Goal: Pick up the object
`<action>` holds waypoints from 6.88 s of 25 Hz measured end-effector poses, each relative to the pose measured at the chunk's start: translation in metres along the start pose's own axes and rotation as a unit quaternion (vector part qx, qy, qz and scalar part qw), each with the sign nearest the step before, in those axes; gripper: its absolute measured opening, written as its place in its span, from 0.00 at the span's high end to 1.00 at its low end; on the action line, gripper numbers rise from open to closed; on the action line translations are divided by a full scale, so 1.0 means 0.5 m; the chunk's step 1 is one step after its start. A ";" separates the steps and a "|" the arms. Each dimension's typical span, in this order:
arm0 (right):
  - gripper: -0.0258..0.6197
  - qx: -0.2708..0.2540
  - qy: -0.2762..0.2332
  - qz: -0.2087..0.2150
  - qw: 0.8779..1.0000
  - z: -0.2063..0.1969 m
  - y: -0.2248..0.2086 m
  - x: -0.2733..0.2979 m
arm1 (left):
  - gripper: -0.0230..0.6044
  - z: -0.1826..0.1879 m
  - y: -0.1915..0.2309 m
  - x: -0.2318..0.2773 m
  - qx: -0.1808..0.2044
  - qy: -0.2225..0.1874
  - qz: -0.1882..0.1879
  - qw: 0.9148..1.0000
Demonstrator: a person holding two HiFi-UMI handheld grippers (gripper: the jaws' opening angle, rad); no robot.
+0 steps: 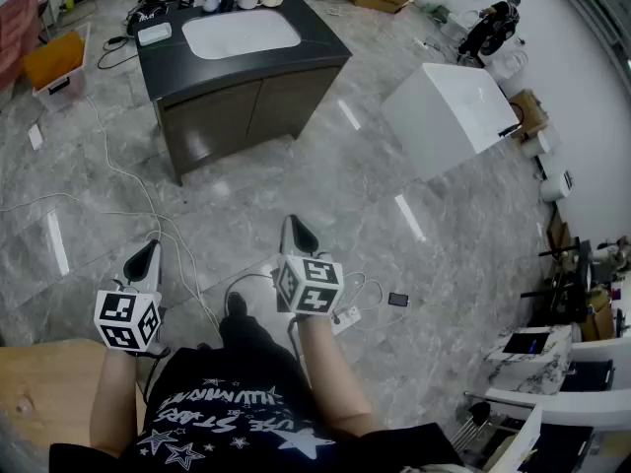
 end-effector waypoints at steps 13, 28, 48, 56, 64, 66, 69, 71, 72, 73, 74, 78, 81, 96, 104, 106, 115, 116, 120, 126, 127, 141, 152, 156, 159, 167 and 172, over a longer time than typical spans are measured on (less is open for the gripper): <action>0.95 -0.003 -0.003 -0.014 1.000 -0.062 0.092 -0.145 | 0.95 -0.066 0.019 -0.174 -0.007 -0.005 -0.006 1.000; 0.76 -0.003 -0.032 0.022 0.999 -0.060 0.140 -0.189 | 0.95 -0.082 0.035 -0.261 -0.023 -0.022 0.015 0.999; 0.60 0.022 0.008 0.110 0.994 0.090 -0.026 0.351 | 0.95 0.082 0.142 0.183 -0.014 0.003 0.096 0.995; 0.60 0.021 0.029 0.162 0.986 0.147 -0.045 0.552 | 0.95 0.130 0.180 0.312 -0.034 -0.001 0.151 0.988; 0.60 0.013 0.041 0.208 0.977 0.163 0.032 0.667 | 0.95 0.139 0.248 0.329 -0.048 0.001 0.196 0.979; 0.60 0.010 0.048 0.215 0.975 0.161 0.055 0.690 | 0.95 0.140 0.273 0.332 -0.054 0.001 0.204 0.977; 0.60 0.004 0.053 0.216 0.975 0.169 0.084 0.741 | 0.95 0.147 0.324 0.356 -0.060 -0.001 0.206 0.977; 0.60 0.000 0.050 0.212 0.976 0.181 0.103 0.782 | 0.95 0.154 0.367 0.381 -0.062 -0.005 0.204 0.977; 0.60 -0.002 0.049 0.209 0.977 0.188 0.114 0.804 | 0.95 0.158 0.391 0.395 -0.063 -0.007 0.202 0.977; 0.60 -0.004 0.047 0.207 0.977 0.197 0.127 0.827 | 0.95 0.165 0.418 0.409 -0.065 -0.009 0.200 0.978; 0.60 -0.006 0.046 0.205 0.978 0.208 0.144 0.851 | 0.95 0.174 0.448 0.423 -0.066 -0.010 0.197 0.978; 0.60 -0.020 0.048 0.203 0.978 0.249 0.223 0.969 | 0.95 0.217 0.580 0.496 -0.073 -0.015 0.188 0.979; 0.60 -0.034 0.046 0.202 0.978 0.274 0.277 1.054 | 0.95 0.239 0.662 0.557 -0.077 -0.014 0.175 0.982; 0.60 -0.040 0.073 0.186 0.979 0.337 0.476 1.421 | 0.95 0.333 0.994 0.794 -0.076 0.011 0.118 0.990; 0.60 -0.055 0.109 0.179 0.976 0.314 0.543 1.556 | 0.95 0.325 1.089 0.857 -0.094 0.028 0.101 0.990; 0.60 -0.062 0.123 0.176 0.975 0.301 0.556 1.581 | 0.95 0.319 1.106 0.866 -0.099 0.033 0.099 0.990; 0.69 -0.093 0.183 0.171 0.964 0.252 0.582 1.649 | 0.95 0.293 1.152 0.894 -0.113 0.053 0.091 0.988; 0.69 -0.096 0.186 0.169 0.963 0.249 0.581 1.652 | 0.95 0.290 1.152 0.896 -0.114 0.055 0.090 0.988; 0.70 -0.106 0.191 0.166 0.962 0.237 0.584 1.666 | 0.95 0.278 1.151 0.903 -0.116 0.062 0.085 0.988; 0.79 -0.129 0.216 0.157 0.955 0.216 0.587 1.680 | 0.95 0.266 1.156 0.902 -0.124 0.065 0.089 0.986; 0.80 -0.134 0.220 0.154 0.954 0.213 0.588 1.682 | 0.95 0.265 1.158 0.900 -0.124 0.066 0.090 0.986; 0.94 -0.140 0.217 0.132 0.957 0.233 0.584 1.674 | 0.95 0.267 1.142 0.879 -0.115 0.067 0.103 0.986; 0.94 -0.100 0.168 0.137 0.971 0.318 0.529 1.540 | 0.95 0.297 1.037 0.810 -0.099 0.051 0.111 0.988; 0.94 -0.090 0.153 0.138 0.974 0.338 0.486 1.474 | 0.95 0.307 0.983 0.785 -0.094 0.037 0.116 0.988; 0.94 -0.082 0.141 0.138 0.977 0.352 0.455 1.421 | 0.95 0.311 0.940 0.761 -0.088 0.031 0.119 0.988; 0.94 -0.063 0.117 0.142 0.981 0.363 0.364 1.290 | 0.95 0.306 0.811 0.708 -0.077 0.014 0.124 0.989; 0.94 -0.055 0.104 0.146 0.982 0.364 0.311 1.209 | 0.95 0.304 0.722 0.675 -0.068 0.004 0.127 0.990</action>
Point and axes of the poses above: the fingertips, and each gripper's own axes: x forward along the fingers, y to its left, z out of its top, the point moved 4 cm from there along -x, backward along the fingers, and after that the axes turned 7 degrees about -y, right-handed, at the moved point
